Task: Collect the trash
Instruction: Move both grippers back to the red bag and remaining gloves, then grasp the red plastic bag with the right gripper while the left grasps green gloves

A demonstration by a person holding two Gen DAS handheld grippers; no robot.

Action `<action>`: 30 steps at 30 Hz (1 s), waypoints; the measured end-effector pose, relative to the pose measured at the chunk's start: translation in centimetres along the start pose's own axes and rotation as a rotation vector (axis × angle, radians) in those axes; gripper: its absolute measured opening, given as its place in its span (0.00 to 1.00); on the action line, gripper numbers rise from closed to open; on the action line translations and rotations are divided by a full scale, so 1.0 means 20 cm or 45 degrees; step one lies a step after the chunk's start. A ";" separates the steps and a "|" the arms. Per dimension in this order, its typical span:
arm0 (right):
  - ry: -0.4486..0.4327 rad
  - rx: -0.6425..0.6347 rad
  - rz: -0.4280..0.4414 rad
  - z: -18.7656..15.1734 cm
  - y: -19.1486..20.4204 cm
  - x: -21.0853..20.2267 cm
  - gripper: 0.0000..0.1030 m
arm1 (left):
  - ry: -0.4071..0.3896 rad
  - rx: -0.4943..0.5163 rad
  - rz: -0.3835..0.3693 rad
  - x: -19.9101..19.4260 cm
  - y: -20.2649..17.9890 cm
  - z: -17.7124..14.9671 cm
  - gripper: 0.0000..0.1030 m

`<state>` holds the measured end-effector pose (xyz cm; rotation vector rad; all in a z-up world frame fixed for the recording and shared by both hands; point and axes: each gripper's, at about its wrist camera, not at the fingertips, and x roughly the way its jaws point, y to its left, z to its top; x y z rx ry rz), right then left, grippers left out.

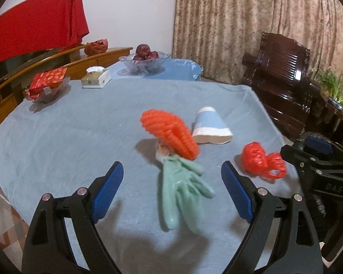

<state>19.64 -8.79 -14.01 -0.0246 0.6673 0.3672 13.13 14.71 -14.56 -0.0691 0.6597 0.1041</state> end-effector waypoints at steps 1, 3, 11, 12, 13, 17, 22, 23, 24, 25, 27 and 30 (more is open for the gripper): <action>0.014 -0.001 -0.004 0.00 0.01 0.04 0.92 | 0.006 -0.005 0.004 0.02 0.01 0.00 0.82; 0.045 0.006 -0.007 -0.01 0.01 0.11 0.91 | 0.016 -0.013 0.006 0.05 0.04 -0.01 0.80; 0.116 0.005 -0.012 -0.03 0.02 0.27 0.83 | 0.060 -0.041 -0.005 0.16 0.07 -0.04 0.77; 0.125 0.008 -0.014 -0.03 0.02 0.28 0.82 | 0.063 -0.042 -0.008 0.17 0.07 -0.04 0.77; 0.132 0.010 -0.018 -0.03 0.02 0.29 0.82 | 0.066 -0.043 -0.013 0.18 0.07 -0.05 0.77; 0.161 0.011 -0.024 -0.04 0.00 0.34 0.76 | 0.080 -0.045 -0.023 0.23 0.06 -0.06 0.76; 0.199 0.020 -0.011 -0.05 -0.02 0.38 0.66 | 0.103 -0.055 -0.034 0.28 0.05 -0.06 0.74; 0.201 0.020 -0.002 -0.05 -0.03 0.38 0.63 | 0.107 -0.059 -0.037 0.29 0.04 -0.06 0.74; 0.205 0.016 0.010 -0.05 -0.02 0.39 0.57 | 0.112 -0.064 -0.040 0.30 0.04 -0.06 0.74; 0.209 0.007 0.025 -0.05 -0.02 0.39 0.51 | 0.119 -0.068 -0.046 0.31 0.04 -0.06 0.73; 0.207 -0.008 0.040 -0.04 0.00 0.38 0.42 | 0.136 -0.075 -0.060 0.34 0.02 -0.06 0.70; 0.206 -0.027 0.048 -0.03 0.02 0.37 0.39 | 0.165 -0.082 -0.072 0.38 0.01 -0.07 0.62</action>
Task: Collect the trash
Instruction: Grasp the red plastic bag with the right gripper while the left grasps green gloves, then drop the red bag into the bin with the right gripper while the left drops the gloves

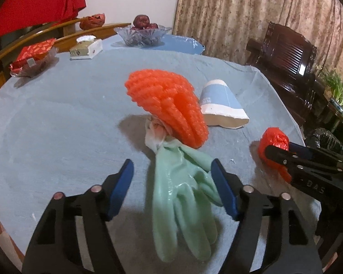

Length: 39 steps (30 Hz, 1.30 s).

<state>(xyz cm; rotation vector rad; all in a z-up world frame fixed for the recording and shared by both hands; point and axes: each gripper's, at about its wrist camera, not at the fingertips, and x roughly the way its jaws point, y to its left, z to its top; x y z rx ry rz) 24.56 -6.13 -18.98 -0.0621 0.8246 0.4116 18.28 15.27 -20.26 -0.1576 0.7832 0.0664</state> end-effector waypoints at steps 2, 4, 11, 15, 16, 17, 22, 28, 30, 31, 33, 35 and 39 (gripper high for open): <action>-0.005 -0.001 0.004 0.00 0.00 -0.02 0.38 | 0.023 -0.011 -0.014 0.03 0.00 0.00 0.51; -0.011 0.009 0.007 0.00 0.00 -0.03 0.38 | 0.049 -0.029 -0.028 0.06 0.00 -0.01 0.44; -0.031 -0.003 0.006 -0.01 0.00 -0.10 0.38 | 0.058 -0.030 -0.059 0.06 -0.04 0.02 0.15; -0.054 0.006 0.015 0.00 0.00 -0.16 0.38 | 0.024 -0.032 -0.058 -0.01 -0.05 0.04 0.12; -0.062 0.009 0.018 0.00 0.00 -0.18 0.38 | 0.012 -0.029 -0.057 -0.04 -0.05 0.04 0.12; -0.068 0.011 0.020 0.00 0.00 -0.20 0.38 | 0.006 -0.024 -0.051 -0.07 -0.06 0.05 0.12; -0.105 0.012 0.036 -0.01 0.01 -0.30 0.38 | -0.012 0.000 -0.035 -0.20 -0.07 0.05 0.12; -0.147 0.013 0.043 -0.02 0.02 -0.42 0.38 | -0.047 0.014 -0.052 -0.38 -0.11 0.02 0.12; -0.162 0.016 0.043 -0.03 0.02 -0.47 0.38 | -0.057 0.023 -0.067 -0.44 -0.13 0.01 0.12; -0.172 0.018 0.042 -0.03 0.02 -0.50 0.38 | -0.062 0.029 -0.075 -0.46 -0.15 0.01 0.12; -0.186 0.021 0.038 -0.05 0.01 -0.55 0.38 | -0.071 0.039 -0.085 -0.49 -0.17 0.01 0.12; -0.202 0.027 0.031 -0.06 0.00 -0.61 0.38 | -0.079 0.052 -0.099 -0.53 -0.21 0.01 0.12; -0.227 0.032 0.011 -0.08 -0.03 -0.71 0.38 | -0.098 0.084 -0.129 -0.59 -0.30 0.00 0.12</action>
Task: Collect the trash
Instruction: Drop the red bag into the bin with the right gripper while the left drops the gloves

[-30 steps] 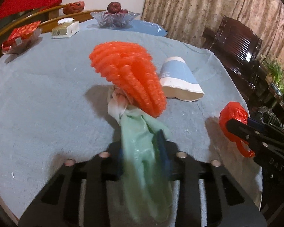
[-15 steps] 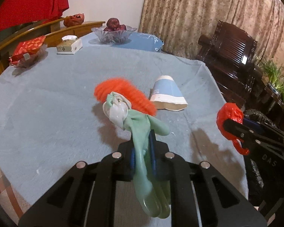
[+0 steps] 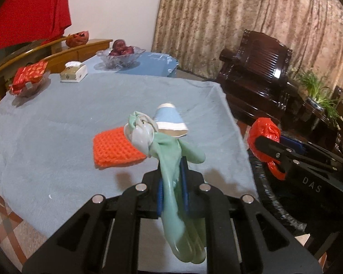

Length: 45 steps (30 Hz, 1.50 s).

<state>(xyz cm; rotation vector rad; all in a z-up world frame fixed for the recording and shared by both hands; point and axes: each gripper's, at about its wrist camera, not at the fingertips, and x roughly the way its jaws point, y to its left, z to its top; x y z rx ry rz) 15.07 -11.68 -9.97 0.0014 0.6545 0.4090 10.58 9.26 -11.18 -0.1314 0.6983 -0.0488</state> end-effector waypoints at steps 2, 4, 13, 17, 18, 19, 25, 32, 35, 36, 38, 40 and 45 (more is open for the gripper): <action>-0.016 0.008 -0.015 0.00 -0.02 -0.06 0.38 | -0.010 0.014 -0.014 -0.02 -0.04 0.00 0.12; -0.032 0.022 -0.034 -0.01 -0.06 -0.12 0.38 | -0.021 0.032 -0.032 -0.04 -0.09 0.00 0.12; -0.083 0.081 -0.122 -0.04 -0.25 -0.33 0.38 | -0.049 0.111 -0.115 -0.08 -0.34 0.02 0.12; -0.096 0.108 -0.170 -0.07 -0.34 -0.41 0.38 | -0.052 0.141 -0.159 -0.07 -0.44 0.02 0.12; -0.097 0.113 -0.180 -0.07 -0.36 -0.42 0.38 | -0.054 0.151 -0.170 -0.07 -0.47 0.03 0.12; -0.100 0.123 -0.195 -0.08 -0.39 -0.44 0.38 | -0.056 0.159 -0.178 -0.07 -0.49 0.02 0.12; -0.104 0.155 -0.267 -0.12 -0.51 -0.52 0.38 | -0.059 0.213 -0.249 -0.04 -0.66 0.03 0.12; -0.098 0.205 -0.348 -0.18 -0.67 -0.59 0.38 | -0.049 0.287 -0.348 0.03 -0.86 0.03 0.12; -0.093 0.224 -0.377 -0.21 -0.74 -0.62 0.38 | -0.034 0.317 -0.377 0.07 -0.94 0.02 0.12; -0.091 0.230 -0.385 -0.22 -0.76 -0.62 0.38 | -0.026 0.328 -0.388 0.09 -0.97 0.01 0.12; -0.088 0.245 -0.402 -0.23 -0.79 -0.63 0.38 | -0.018 0.346 -0.400 0.12 -1.01 0.00 0.12; -0.085 0.258 -0.415 -0.25 -0.82 -0.64 0.39 | -0.011 0.359 -0.409 0.14 -1.05 0.00 0.12; -0.073 0.278 -0.441 -0.28 -0.89 -0.65 0.39 | 0.007 0.389 -0.429 0.21 -1.12 -0.03 0.12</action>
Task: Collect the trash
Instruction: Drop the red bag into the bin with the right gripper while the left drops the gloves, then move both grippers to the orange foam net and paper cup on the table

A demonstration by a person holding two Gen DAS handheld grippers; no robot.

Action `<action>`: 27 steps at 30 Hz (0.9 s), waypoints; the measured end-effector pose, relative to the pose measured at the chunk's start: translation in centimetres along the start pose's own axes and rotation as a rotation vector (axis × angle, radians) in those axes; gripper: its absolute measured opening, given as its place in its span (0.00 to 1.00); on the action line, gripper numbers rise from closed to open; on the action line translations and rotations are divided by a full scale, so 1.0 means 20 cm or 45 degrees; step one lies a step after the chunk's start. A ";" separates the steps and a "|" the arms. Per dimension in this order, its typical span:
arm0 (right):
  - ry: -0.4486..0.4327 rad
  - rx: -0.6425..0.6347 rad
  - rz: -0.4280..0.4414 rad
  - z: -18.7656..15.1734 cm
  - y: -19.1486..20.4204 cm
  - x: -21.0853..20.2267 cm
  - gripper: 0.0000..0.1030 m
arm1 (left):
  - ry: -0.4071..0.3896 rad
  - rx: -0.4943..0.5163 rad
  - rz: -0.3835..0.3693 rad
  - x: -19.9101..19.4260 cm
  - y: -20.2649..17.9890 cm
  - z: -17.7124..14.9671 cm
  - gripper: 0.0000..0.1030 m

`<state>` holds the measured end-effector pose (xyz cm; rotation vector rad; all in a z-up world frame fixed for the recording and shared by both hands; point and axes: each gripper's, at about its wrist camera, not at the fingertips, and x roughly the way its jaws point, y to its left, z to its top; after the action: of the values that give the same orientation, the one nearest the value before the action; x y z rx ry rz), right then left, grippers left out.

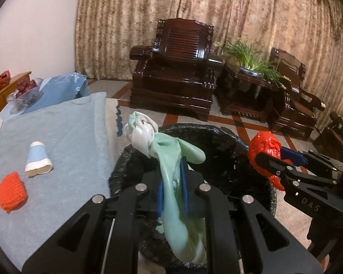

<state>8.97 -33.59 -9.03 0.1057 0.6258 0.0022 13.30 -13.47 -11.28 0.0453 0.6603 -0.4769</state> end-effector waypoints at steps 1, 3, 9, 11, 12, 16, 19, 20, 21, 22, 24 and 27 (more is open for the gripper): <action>0.003 0.003 -0.002 0.00 -0.02 0.00 0.39 | 0.004 0.006 -0.005 0.02 -0.01 0.00 0.12; 0.009 0.010 -0.010 -0.01 -0.04 0.02 0.39 | 0.012 0.015 -0.011 0.05 -0.04 0.00 0.12; 0.039 0.009 -0.072 -0.04 -0.11 0.07 0.62 | 0.062 0.007 -0.097 0.14 -0.06 0.00 0.35; 0.040 0.022 -0.102 -0.06 -0.13 0.07 0.73 | 0.048 -0.004 -0.093 0.13 -0.05 -0.01 0.59; 0.034 0.029 -0.108 -0.06 -0.14 0.06 0.82 | 0.029 -0.008 -0.087 0.11 -0.04 -0.01 0.62; -0.025 0.053 -0.110 -0.05 -0.14 0.02 0.94 | -0.013 -0.026 -0.037 0.04 0.01 -0.01 0.72; -0.029 0.074 -0.093 -0.03 -0.12 0.01 0.94 | -0.040 -0.055 0.019 -0.03 0.08 0.00 0.79; -0.027 0.076 -0.092 -0.03 -0.11 0.00 0.94 | -0.049 -0.067 0.041 -0.05 0.11 0.00 0.81; -0.027 0.075 -0.085 -0.02 -0.08 0.00 0.94 | -0.060 -0.087 0.068 -0.09 0.15 -0.01 0.81; -0.031 0.072 -0.077 -0.01 -0.07 0.00 0.94 | -0.067 -0.101 0.082 -0.11 0.18 0.00 0.82; -0.042 0.055 -0.059 0.00 -0.02 -0.01 0.94 | -0.082 -0.134 0.131 -0.17 0.26 -0.01 0.82; -0.060 0.007 -0.011 0.03 0.11 0.00 0.94 | -0.098 -0.155 0.203 -0.25 0.36 -0.02 0.82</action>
<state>9.42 -31.53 -8.33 0.1083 0.5794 -0.0102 12.71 -4.89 -9.42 -0.0351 0.6040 -0.2826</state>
